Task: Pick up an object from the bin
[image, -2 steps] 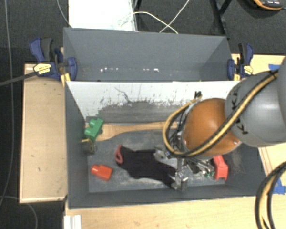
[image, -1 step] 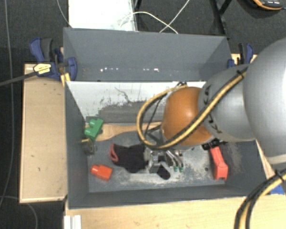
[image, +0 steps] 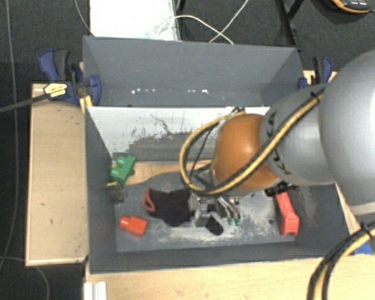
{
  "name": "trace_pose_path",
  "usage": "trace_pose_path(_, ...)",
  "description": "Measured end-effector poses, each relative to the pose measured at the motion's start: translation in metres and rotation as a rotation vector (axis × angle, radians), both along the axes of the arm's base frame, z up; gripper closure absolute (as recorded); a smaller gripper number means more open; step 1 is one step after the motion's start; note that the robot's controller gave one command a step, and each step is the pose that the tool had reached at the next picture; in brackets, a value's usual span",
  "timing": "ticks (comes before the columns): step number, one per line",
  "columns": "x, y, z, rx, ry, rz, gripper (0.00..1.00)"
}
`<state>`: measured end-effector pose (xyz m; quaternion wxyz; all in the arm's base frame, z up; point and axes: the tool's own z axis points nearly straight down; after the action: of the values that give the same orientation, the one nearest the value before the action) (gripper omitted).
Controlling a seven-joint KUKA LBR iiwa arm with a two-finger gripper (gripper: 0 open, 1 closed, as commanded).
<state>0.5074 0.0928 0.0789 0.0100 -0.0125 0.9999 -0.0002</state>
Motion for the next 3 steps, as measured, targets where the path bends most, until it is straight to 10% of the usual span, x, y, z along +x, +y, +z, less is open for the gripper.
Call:
trace_pose_path(1,0.009,0.039,-0.007,-0.008,-0.008,0.469,1.00)
trace_pose_path(3,0.012,0.044,0.034,-0.007,-0.012,0.471,1.00)
